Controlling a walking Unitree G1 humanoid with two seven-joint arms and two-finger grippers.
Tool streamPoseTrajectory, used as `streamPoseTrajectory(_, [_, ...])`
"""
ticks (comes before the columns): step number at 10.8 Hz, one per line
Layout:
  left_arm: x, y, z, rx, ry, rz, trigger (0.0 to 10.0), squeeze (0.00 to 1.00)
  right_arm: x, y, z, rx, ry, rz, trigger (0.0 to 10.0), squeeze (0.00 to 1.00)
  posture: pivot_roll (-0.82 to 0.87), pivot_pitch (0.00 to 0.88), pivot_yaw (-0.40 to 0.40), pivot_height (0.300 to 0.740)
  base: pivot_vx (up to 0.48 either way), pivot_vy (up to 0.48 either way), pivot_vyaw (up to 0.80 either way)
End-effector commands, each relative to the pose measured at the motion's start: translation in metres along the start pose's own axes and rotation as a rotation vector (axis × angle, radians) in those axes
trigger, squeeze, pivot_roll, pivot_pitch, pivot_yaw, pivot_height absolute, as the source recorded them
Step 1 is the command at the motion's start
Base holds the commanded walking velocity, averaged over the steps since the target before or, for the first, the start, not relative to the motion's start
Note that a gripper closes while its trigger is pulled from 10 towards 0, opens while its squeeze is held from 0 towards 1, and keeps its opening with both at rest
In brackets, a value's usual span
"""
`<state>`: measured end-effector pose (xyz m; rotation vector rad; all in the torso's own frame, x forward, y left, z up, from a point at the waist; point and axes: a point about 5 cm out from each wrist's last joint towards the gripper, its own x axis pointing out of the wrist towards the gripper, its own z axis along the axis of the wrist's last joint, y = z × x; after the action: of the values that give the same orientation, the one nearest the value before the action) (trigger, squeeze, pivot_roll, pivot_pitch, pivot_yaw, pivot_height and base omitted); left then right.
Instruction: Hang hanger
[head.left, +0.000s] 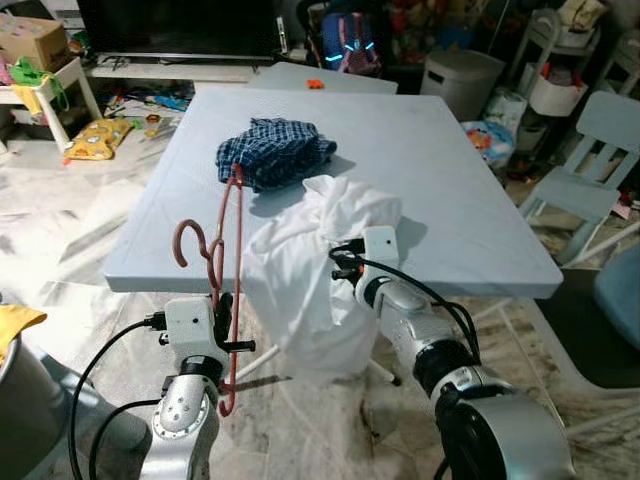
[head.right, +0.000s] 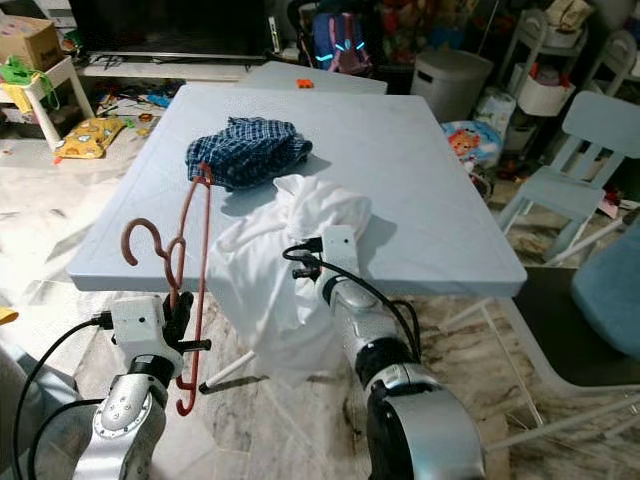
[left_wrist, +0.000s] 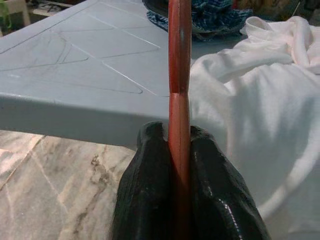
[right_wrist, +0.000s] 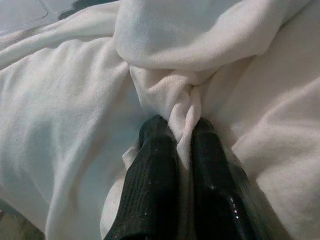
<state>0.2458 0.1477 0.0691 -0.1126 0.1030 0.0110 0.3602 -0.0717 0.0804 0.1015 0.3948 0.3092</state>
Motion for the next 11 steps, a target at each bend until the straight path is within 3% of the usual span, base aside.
streamPoseTrajectory(1, [-0.006,0.002,-0.007,0.013,0.038,0.018,10.0,0.00,0.002,0.000,0.006,-0.001,0.024,-0.020,0.0,0.00,0.04,0.000,-0.105,0.740,0.000,0.000,0.00])
streamPoseTrajectory(7, [-0.020,0.005,-0.009,0.015,0.044,0.058,10.0,0.00,0.009,0.009,0.098,0.161,-0.168,-0.082,0.0,0.00,0.08,0.000,-0.138,0.740,0.000,0.000,0.00])
streamPoseTrajectory(10, [-0.023,0.004,-0.008,0.016,0.037,0.076,10.0,0.00,0.000,0.000,0.149,0.301,-0.322,-0.134,0.0,0.00,0.10,0.000,-0.157,0.740,0.000,0.000,0.00])
streamPoseTrajectory(11, [-0.023,0.004,-0.007,0.016,0.033,0.089,10.0,0.00,-0.009,-0.011,0.176,0.363,-0.425,-0.177,0.0,0.00,0.11,0.000,-0.167,0.740,0.000,0.000,0.00])
